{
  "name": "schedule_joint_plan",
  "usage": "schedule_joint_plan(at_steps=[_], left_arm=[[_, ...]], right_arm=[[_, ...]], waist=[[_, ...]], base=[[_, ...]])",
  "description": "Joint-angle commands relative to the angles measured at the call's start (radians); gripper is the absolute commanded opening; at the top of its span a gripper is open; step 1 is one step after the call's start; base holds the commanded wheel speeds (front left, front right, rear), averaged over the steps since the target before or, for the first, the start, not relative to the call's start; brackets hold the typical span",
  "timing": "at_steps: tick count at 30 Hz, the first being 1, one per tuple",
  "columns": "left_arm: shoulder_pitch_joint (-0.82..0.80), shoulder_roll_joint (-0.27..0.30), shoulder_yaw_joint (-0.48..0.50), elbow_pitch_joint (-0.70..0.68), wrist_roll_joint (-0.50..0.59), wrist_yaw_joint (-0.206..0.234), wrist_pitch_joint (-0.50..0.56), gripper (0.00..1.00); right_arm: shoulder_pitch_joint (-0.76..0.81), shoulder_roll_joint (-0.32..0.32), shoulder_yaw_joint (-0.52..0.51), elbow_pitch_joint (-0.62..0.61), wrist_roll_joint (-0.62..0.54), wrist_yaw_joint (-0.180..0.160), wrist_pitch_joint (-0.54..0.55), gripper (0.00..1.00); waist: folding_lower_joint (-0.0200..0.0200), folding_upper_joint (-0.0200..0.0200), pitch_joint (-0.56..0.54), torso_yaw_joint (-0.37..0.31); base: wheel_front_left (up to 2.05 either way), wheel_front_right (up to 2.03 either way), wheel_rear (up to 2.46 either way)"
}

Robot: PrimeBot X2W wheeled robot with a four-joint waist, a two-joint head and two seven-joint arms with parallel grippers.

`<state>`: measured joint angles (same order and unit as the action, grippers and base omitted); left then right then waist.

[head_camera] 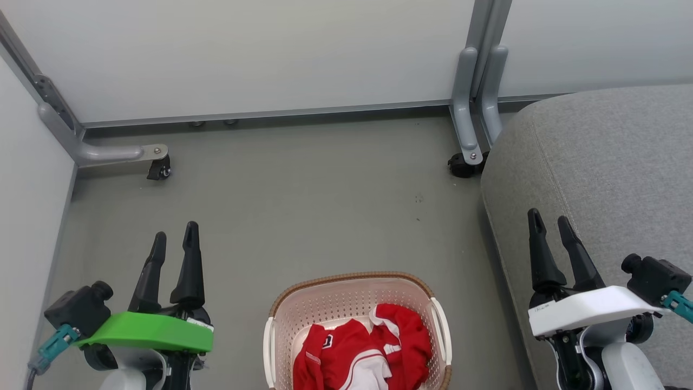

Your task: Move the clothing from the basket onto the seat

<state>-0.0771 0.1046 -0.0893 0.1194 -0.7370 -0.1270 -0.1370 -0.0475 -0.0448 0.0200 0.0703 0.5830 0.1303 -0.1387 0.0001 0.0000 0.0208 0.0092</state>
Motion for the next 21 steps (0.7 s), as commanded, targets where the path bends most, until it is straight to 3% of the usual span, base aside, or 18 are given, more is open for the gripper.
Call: schedule_joint_plan(at_steps=[1, 21], left_arm=[[0.000, 0.009, -0.002, -0.007, 0.029, -0.004, -0.011, 1.00], [0.011, 0.021, -0.034, 0.022, 0.208, -0.005, -0.060, 1.00]], right_arm=[[-0.001, -0.006, 0.004, -0.014, -0.034, 0.000, -0.010, 1.00], [0.011, -0.007, 0.026, 0.017, -0.227, 0.000, -0.044, 1.00]], waist=[[0.0000, 0.0000, 0.000, 0.000], [0.0000, 0.0000, 0.003, 0.003]], base=[[0.00, 0.00, 0.00], [0.00, 0.00, 0.00]])
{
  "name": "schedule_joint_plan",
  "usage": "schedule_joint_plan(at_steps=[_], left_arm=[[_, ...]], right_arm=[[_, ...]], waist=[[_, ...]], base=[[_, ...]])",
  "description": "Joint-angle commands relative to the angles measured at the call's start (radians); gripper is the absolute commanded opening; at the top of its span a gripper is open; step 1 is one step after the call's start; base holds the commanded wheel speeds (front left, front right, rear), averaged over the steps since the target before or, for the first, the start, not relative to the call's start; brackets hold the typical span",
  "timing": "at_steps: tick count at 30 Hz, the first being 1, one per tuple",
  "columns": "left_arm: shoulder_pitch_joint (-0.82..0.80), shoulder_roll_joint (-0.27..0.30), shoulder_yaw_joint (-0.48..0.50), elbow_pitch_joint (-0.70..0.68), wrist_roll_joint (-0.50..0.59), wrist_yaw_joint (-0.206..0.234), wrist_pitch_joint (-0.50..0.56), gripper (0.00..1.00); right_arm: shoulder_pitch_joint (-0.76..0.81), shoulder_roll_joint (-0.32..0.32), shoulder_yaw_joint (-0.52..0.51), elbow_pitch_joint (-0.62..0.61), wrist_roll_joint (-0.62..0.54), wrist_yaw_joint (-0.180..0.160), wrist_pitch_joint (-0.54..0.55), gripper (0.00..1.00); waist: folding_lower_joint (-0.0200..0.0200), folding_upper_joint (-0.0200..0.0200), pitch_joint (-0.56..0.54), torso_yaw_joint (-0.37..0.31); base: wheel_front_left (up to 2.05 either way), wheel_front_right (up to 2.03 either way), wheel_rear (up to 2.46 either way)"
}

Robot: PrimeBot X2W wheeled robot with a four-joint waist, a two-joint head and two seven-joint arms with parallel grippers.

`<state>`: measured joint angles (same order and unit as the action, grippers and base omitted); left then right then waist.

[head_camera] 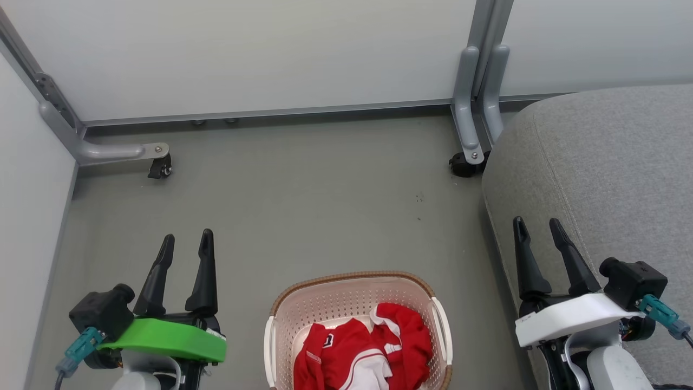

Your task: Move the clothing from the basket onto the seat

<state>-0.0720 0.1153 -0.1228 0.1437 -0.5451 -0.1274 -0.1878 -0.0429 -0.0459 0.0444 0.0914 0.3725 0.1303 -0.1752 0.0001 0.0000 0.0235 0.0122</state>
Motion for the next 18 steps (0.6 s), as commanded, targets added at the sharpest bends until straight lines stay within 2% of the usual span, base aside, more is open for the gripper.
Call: schedule_joint_plan(at_steps=[1, 18], left_arm=[[0.008, 0.011, -0.003, 0.001, 0.027, -0.004, -0.011, 1.00], [0.019, 0.022, -0.035, 0.053, 0.144, -0.005, -0.046, 1.00]], right_arm=[[0.008, -0.006, 0.003, -0.003, -0.024, 0.000, -0.007, 1.00], [0.019, -0.006, 0.019, 0.003, -0.135, 0.000, -0.005, 1.00]], waist=[[0.0000, 0.0000, -0.001, 0.001], [0.0000, 0.0000, -0.003, 0.008]], base=[[0.00, 0.00, 0.00], [0.00, 0.00, 0.00]])
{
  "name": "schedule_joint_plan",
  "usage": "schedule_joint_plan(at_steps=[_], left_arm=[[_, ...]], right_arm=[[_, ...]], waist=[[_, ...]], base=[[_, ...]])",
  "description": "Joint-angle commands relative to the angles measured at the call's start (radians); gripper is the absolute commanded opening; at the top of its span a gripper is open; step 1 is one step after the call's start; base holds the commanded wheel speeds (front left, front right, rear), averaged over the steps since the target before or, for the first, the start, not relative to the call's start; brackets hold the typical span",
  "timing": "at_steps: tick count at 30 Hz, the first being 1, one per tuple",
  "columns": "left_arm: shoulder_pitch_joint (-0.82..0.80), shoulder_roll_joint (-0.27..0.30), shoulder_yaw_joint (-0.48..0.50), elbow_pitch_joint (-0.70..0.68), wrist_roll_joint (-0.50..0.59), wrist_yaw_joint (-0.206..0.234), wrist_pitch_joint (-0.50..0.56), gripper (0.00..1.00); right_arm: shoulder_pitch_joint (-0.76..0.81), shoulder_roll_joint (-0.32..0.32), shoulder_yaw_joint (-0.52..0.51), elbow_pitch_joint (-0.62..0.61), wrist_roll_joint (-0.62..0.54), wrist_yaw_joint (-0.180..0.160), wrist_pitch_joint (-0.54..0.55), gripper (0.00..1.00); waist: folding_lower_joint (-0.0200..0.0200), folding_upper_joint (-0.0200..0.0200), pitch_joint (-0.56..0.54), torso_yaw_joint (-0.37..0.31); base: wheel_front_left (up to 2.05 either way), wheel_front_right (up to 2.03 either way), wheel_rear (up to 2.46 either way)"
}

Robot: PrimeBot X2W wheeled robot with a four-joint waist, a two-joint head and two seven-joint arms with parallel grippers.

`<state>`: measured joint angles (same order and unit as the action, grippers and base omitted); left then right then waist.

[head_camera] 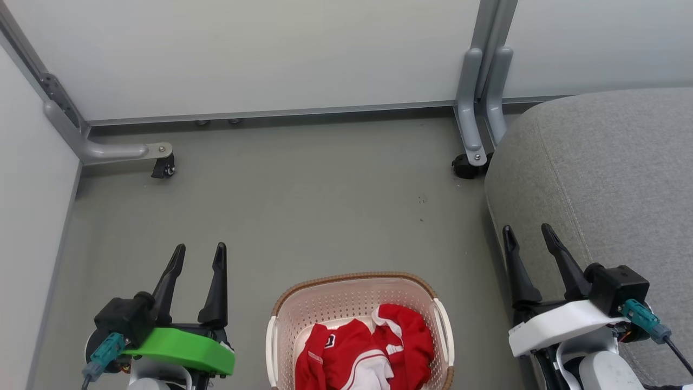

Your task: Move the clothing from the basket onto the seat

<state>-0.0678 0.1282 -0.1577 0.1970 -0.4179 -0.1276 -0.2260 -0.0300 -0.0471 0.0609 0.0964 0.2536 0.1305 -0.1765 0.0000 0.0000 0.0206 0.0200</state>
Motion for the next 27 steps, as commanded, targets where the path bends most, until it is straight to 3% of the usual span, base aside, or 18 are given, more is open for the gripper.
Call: schedule_joint_plan(at_steps=[1, 19, 27], left_arm=[[0.016, 0.008, 0.000, 0.002, 0.023, -0.005, -0.010, 1.00], [0.009, 0.001, 0.003, 0.053, 0.130, -0.005, -0.042, 1.00], [0.001, -0.008, 0.015, 0.060, 0.116, -0.005, -0.040, 1.00]], right_arm=[[0.007, -0.005, 0.001, 0.000, -0.021, 0.000, -0.004, 1.00], [0.013, -0.005, 0.007, 0.004, -0.128, 0.000, -0.027, 1.00], [0.007, -0.005, -0.002, 0.014, -0.101, 0.000, -0.024, 1.00]], waist=[[0.0000, 0.0000, 0.000, 0.001], [0.0000, 0.0000, 0.004, 0.009], [0.0000, 0.0000, 0.006, 0.012]], base=[[0.00, 0.00, 0.00], [0.00, 0.00, 0.00], [0.00, 0.00, 0.00]])
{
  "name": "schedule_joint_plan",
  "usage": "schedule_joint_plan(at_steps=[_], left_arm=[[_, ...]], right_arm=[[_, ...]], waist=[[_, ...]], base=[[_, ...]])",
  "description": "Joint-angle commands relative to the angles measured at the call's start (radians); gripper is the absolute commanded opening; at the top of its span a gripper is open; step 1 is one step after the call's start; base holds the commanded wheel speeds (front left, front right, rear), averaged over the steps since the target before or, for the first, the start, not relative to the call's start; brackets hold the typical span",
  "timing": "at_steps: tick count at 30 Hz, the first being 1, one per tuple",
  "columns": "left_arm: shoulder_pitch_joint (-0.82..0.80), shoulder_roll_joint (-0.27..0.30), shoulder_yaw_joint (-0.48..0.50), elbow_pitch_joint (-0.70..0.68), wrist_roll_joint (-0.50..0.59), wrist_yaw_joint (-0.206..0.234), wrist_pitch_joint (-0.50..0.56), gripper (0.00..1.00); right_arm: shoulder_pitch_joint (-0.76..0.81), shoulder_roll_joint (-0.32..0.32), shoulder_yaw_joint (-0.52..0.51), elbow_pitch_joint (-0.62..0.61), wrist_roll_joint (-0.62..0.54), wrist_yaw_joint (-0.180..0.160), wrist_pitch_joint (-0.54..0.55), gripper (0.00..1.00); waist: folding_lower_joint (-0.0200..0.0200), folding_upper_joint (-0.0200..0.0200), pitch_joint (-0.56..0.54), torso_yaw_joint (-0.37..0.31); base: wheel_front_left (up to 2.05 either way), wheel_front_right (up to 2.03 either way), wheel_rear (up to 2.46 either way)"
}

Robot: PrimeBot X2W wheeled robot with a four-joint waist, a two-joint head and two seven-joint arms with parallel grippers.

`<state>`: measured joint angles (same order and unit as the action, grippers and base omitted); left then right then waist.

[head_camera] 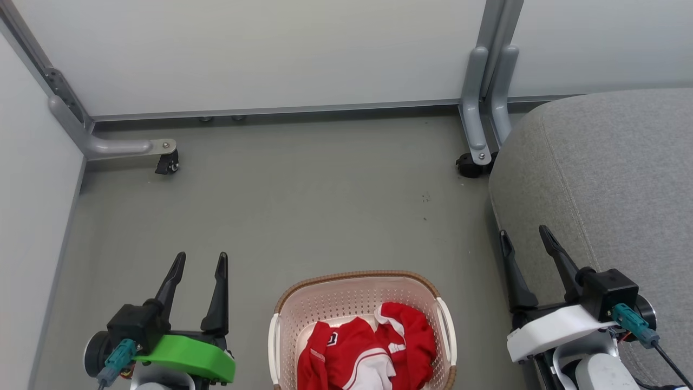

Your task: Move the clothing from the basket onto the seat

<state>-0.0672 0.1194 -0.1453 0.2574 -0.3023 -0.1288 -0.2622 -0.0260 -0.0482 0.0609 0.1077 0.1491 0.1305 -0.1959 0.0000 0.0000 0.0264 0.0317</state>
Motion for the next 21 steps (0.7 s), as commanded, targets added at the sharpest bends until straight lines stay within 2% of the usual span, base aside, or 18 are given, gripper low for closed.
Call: schedule_joint_plan(at_steps=[1, 15, 21], left_arm=[[0.000, 0.001, 0.004, 0.001, 0.000, -0.004, -0.004, 1.00], [-0.003, -0.007, 0.022, 0.009, 0.019, -0.004, -0.004, 1.00], [-0.035, -0.014, 0.020, 0.010, 0.041, -0.004, -0.004, 1.00]], right_arm=[[0.002, -0.004, -0.002, 0.003, 0.005, 0.000, -0.005, 1.00], [-0.006, -0.004, -0.004, -0.001, 0.006, 0.000, -0.005, 1.00], [-0.024, -0.004, -0.005, -0.020, 0.004, 0.000, -0.002, 1.00]], waist=[[0.0000, 0.0000, 0.001, 0.000], [0.0000, 0.0000, 0.005, -0.003], [0.0000, 0.0000, 0.039, -0.004]], base=[[0.00, 0.00, 0.00], [0.00, 0.00, 0.00], [0.00, 0.00, 0.00]])
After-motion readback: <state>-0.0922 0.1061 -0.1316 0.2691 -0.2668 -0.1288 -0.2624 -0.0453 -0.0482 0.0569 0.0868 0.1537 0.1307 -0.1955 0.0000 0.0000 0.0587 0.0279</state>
